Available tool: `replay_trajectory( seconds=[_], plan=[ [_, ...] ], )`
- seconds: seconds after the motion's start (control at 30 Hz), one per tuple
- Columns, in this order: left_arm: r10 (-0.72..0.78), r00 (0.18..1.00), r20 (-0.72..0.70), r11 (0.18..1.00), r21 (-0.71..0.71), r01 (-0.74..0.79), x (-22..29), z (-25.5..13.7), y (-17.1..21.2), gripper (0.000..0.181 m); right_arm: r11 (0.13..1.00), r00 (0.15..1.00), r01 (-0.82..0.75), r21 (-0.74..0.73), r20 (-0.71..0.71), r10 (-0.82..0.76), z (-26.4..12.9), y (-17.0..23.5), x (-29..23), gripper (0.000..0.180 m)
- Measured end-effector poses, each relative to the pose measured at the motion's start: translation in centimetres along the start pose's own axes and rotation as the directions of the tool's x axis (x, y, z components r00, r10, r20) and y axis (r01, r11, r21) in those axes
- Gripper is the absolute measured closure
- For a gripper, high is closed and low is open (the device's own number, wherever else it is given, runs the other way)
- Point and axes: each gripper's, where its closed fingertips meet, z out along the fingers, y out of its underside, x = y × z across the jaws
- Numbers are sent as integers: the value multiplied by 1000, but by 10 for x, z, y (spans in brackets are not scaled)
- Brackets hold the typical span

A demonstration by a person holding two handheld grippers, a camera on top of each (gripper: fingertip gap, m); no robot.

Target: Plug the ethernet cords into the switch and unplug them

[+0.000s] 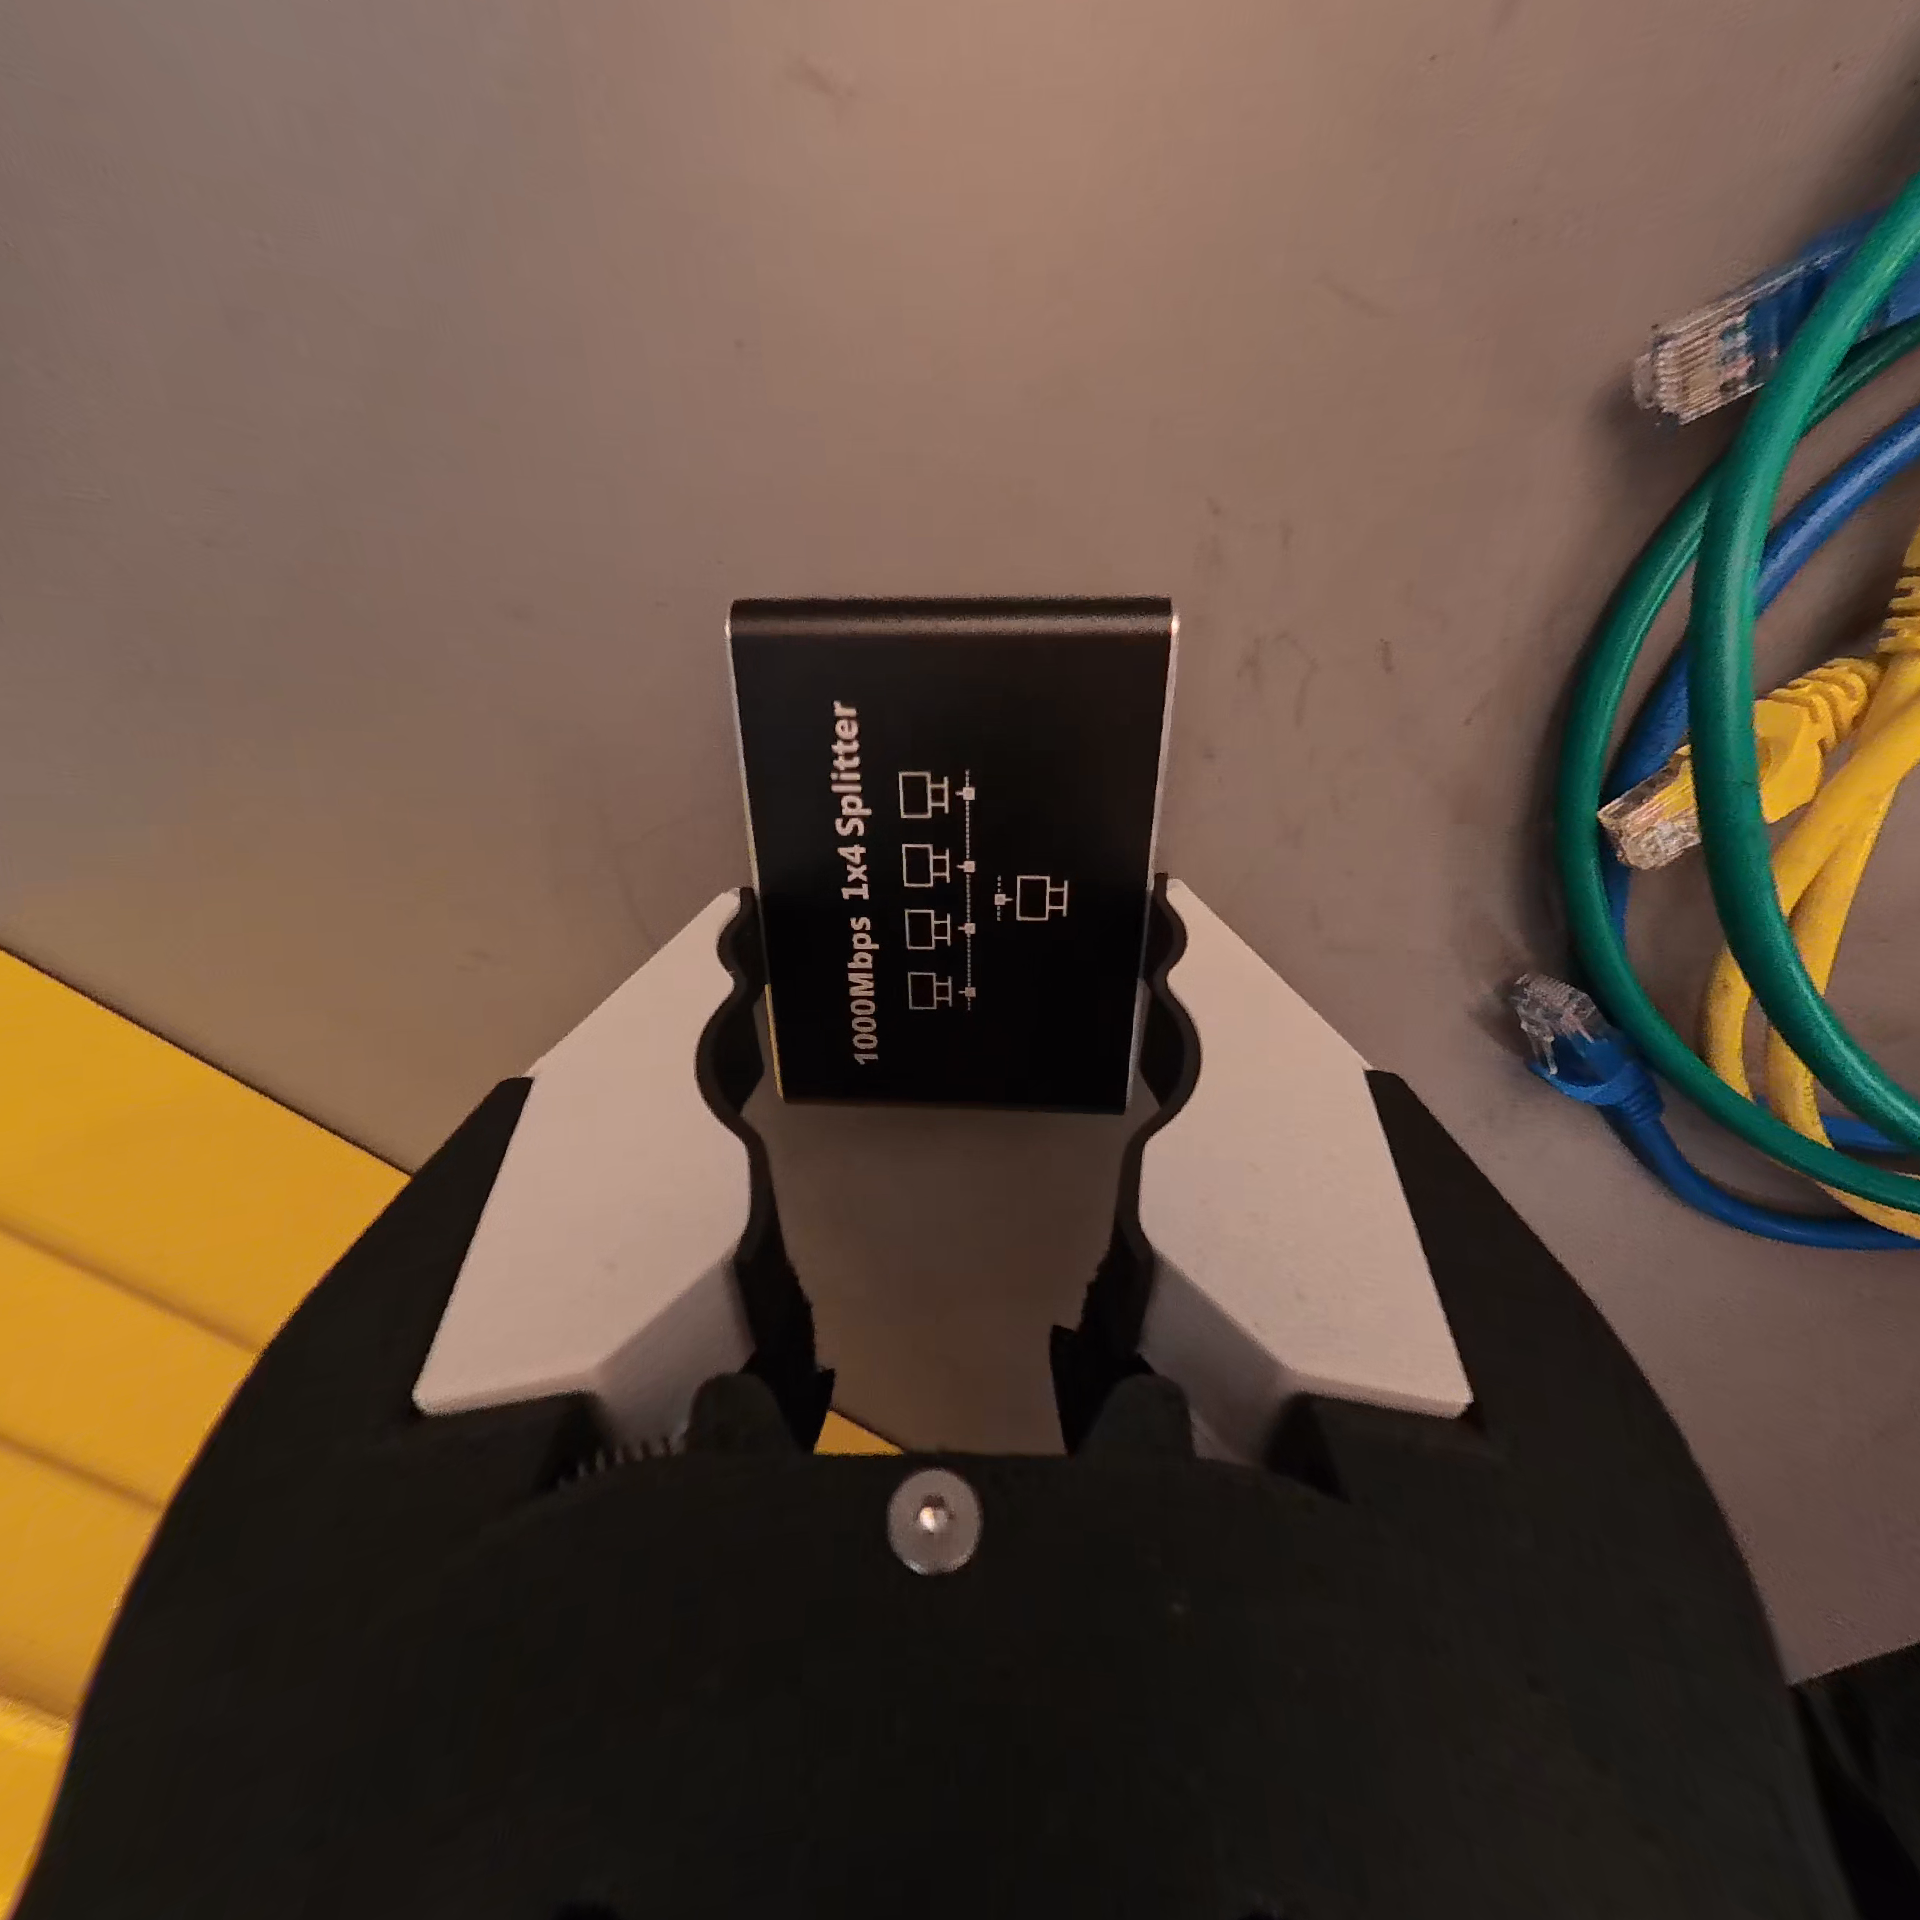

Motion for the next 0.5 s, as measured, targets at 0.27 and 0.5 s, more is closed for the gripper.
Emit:
replay_trajectory(
  seconds=[0.27,0.5],
  plan=[
    [31,989,146,999,-31,-27,-13,-19,7,95,999,997,43,-12,-57,-43,-1,0,5,168],
    [63,993,-104,938,346,-23,64,-69,-54,103,997,986,79,1,-147,-78,-21,0,14,166]
  ],
)
